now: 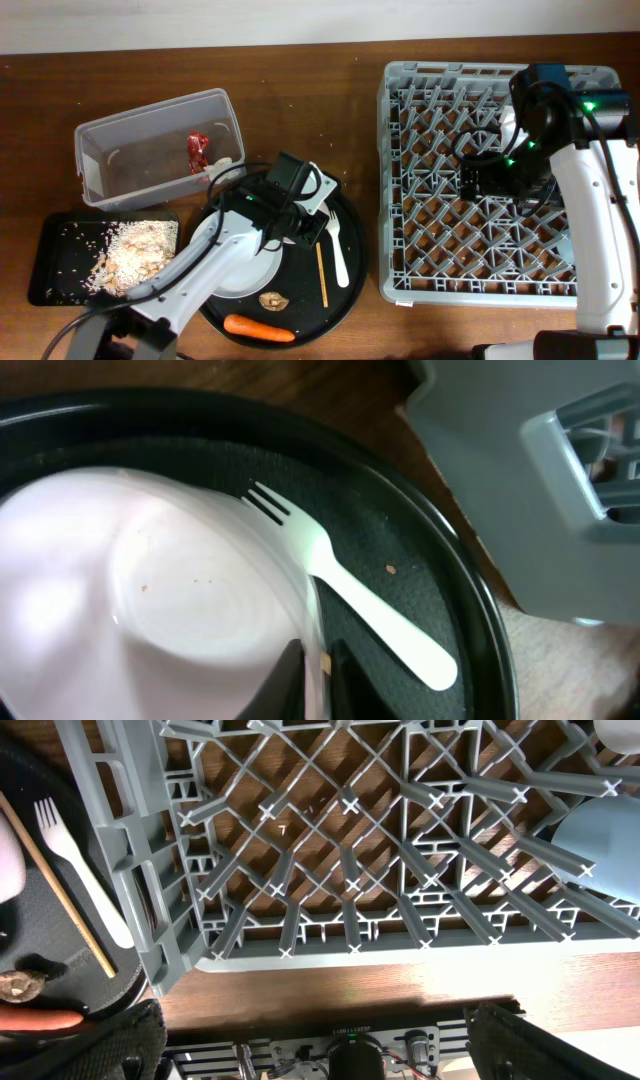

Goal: Sort waste into correct bins and load items into the dishwasher rack
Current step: 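Carry the empty pink bowl back over the round tray, then hand the pink bowl from the left gripper to the right gripper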

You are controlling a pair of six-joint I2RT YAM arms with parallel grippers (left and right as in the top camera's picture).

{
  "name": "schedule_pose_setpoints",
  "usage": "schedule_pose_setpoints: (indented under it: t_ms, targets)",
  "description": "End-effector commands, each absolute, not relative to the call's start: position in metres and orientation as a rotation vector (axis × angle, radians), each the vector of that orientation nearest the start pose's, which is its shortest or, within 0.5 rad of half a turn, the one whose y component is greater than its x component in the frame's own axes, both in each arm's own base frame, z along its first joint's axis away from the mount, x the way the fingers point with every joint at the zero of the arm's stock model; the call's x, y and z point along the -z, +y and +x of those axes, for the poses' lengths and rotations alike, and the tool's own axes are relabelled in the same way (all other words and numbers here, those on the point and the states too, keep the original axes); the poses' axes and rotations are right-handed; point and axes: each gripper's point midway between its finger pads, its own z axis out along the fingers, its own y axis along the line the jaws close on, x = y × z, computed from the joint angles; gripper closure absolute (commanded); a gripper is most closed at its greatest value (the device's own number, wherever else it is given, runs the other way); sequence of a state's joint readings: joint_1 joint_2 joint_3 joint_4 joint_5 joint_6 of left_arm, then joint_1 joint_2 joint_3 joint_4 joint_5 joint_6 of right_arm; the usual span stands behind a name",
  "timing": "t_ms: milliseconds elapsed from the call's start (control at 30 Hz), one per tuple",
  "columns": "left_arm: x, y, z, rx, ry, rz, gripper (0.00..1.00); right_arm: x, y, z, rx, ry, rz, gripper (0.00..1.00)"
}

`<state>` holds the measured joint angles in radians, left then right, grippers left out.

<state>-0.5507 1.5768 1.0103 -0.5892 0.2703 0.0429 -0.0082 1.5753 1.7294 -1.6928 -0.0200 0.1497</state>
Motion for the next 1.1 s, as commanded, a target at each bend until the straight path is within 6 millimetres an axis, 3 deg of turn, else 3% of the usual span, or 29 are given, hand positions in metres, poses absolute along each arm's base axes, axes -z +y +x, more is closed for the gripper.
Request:
schedule_pose_setpoints:
  t_ms: [0, 67, 167, 267, 333, 400, 567, 700, 767, 833, 900, 967, 1067]
  targets:
    - [-0.074, -0.226, 0.286, 0.466, 2.622, 0.877, 0.81, -0.231, 0.001, 0.259, -0.044, 3.092, 0.248, 0.00]
    - [-0.075, -0.227, 0.287, 0.470, 2.620, 0.878, 0.65, -0.231, 0.001, 0.259, -0.044, 3.092, 0.247, 0.00]
    - [-0.084, -0.227, 0.288, 0.470, 2.620, 0.873, 0.61, -0.231, 0.001, 0.259, -0.044, 3.092, 0.247, 0.01]
    - [-0.107, -0.220, 0.293, 0.467, 2.610, 0.841, 0.59, -0.231, 0.001, 0.260, -0.045, 3.088, 0.247, 0.02]
    - [-0.129, -0.204, 0.298, 0.452, 2.606, 0.780, 0.58, -0.232, 0.001, 0.262, -0.046, 3.082, 0.246, 0.02]
    - [-0.149, -0.172, 0.303, 0.404, 2.636, 0.645, 0.57, -0.232, 0.006, 0.264, -0.087, 3.072, 0.232, 0.02]
    - [-0.167, -0.078, 0.297, 0.331, 2.731, 0.246, 0.53, -0.247, 0.066, 0.281, -0.601, 2.947, -0.014, 0.02]
    - [-0.163, -0.015, 0.285, 0.289, 2.804, -0.101, 0.49, -0.252, 0.099, 0.288, -0.685, 2.887, -0.162, 0.02]
    - [-0.159, 0.012, 0.275, 0.284, 2.830, -0.315, 0.47, -0.249, 0.128, 0.287, -0.697, 2.879, -0.304, 0.02]
    - [-0.158, 0.027, 0.269, 0.280, 2.832, -0.435, 0.46, -0.242, 0.148, 0.285, -0.677, 2.891, -0.394, 0.02]
    - [-0.157, 0.038, 0.267, 0.276, 2.822, -0.496, 0.46, -0.223, 0.173, 0.286, -0.569, 2.937, -0.461, 0.01]
    - [-0.158, 0.040, 0.267, 0.282, 2.818, -0.511, 0.46, -0.207, 0.191, 0.288, -0.510, 2.962, -0.515, 0.01]
    - [-0.158, 0.039, 0.267, 0.282, 2.818, -0.509, 0.45, -0.167, 0.218, 0.296, -0.353, 3.032, -0.495, 0.00]
